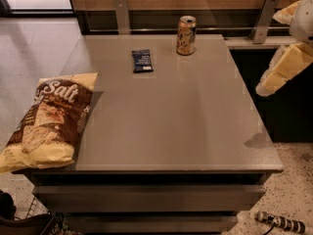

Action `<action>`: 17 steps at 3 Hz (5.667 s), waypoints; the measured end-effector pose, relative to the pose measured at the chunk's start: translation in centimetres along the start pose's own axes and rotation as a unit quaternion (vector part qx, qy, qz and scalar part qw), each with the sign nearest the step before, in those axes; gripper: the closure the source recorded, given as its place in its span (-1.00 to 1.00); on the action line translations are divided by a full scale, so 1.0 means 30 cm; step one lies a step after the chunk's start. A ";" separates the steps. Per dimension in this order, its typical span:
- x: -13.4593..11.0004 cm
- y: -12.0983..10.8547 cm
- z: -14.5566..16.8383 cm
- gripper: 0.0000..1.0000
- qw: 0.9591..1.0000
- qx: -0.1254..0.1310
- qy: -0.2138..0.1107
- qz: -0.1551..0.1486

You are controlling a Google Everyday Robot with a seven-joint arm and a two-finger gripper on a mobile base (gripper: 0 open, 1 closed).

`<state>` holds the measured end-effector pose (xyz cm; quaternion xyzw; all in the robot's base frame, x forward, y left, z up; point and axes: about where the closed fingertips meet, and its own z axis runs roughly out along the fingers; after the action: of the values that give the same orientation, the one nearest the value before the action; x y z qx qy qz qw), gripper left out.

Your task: Move orange can near brown chip bag

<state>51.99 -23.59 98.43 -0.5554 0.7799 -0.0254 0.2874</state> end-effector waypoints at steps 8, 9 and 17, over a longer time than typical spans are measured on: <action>-0.261 -0.591 0.574 -1.00 0.913 0.075 -0.358 0.177; -0.300 -0.644 0.691 -1.00 0.909 0.068 -0.359 0.201; -0.470 -0.684 0.969 1.00 0.872 0.012 -0.427 0.240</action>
Offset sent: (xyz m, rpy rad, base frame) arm 0.1638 -0.0063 0.0053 0.5737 -0.3857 -0.0293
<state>86.40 -10.88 87.49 -0.3044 0.6898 0.2746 0.5968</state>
